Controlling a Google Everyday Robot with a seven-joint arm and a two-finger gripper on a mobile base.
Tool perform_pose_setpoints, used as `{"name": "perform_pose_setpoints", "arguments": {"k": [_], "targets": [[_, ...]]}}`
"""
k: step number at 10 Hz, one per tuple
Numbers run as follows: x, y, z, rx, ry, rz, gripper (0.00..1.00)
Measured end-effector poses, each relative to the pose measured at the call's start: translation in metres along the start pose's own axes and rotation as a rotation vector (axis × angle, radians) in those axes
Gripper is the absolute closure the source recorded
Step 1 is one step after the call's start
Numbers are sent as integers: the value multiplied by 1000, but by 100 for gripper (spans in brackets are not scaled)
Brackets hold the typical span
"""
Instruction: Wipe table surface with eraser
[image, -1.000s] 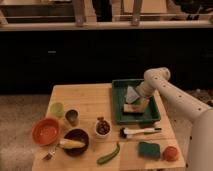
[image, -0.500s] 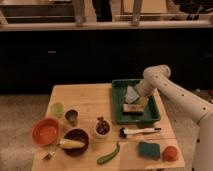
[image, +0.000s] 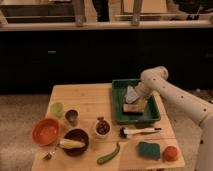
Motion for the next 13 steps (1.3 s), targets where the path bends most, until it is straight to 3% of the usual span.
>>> {"name": "perform_pose_setpoints", "arguments": {"k": [7, 13], "targets": [[-2, 19, 17, 8, 2, 32, 20], [-11, 33, 35, -13, 14, 7, 20]]}}
